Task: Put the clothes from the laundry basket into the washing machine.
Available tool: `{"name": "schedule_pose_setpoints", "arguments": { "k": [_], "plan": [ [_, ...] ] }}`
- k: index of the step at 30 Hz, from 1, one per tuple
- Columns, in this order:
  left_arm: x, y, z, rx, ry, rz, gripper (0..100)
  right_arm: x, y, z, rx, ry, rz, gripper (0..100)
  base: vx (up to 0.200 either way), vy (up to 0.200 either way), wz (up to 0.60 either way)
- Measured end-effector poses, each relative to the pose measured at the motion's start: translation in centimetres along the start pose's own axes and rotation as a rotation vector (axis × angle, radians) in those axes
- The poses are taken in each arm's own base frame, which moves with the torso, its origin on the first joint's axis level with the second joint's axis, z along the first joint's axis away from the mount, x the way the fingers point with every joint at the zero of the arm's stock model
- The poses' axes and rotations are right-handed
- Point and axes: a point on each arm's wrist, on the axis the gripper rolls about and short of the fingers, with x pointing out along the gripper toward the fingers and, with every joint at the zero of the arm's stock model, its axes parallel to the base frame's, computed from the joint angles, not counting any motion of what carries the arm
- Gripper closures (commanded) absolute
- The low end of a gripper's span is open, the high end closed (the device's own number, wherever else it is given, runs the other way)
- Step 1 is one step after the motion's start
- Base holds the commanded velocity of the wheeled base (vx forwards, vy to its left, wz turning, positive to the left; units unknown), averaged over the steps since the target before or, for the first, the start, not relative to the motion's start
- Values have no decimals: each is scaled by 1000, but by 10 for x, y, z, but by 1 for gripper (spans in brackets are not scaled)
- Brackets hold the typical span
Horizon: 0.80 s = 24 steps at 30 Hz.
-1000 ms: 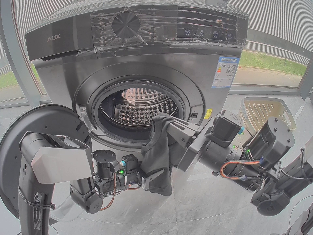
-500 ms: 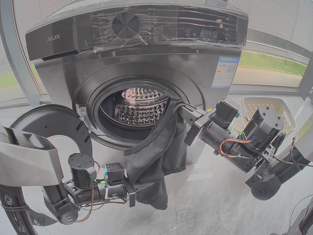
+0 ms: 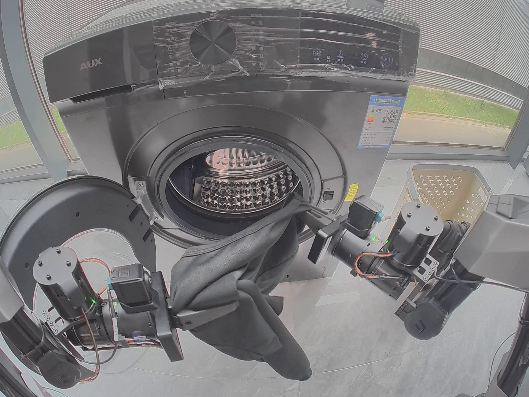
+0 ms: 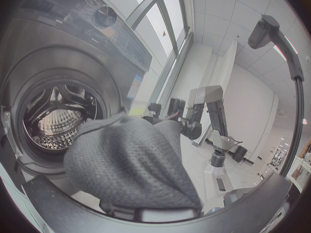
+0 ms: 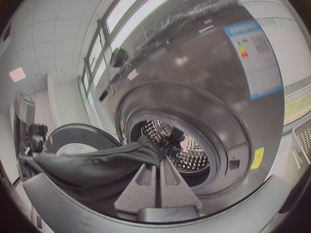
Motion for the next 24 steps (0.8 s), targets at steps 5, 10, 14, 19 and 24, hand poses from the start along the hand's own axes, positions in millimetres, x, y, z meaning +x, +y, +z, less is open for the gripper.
{"name": "schedule_pose_setpoints", "arguments": {
  "k": [5,10,14,19,24],
  "plan": [
    [-4,4,12,28,-48,32,100,-4,0,-20,4,72,-1,100,0,0,0],
    [-5,7,16,43,-67,45,100,-10,2,-27,7,106,4,0,0,0,0],
    [-6,7,18,47,-72,50,100,-15,7,-27,7,121,13,0,0,0,0],
    [-5,9,20,53,-86,105,100,-38,10,-32,-16,197,12,0,0,0,0],
    [-1,14,25,62,-131,297,100,-70,11,-33,-32,277,4,0,0,0,0]
  ]
}}
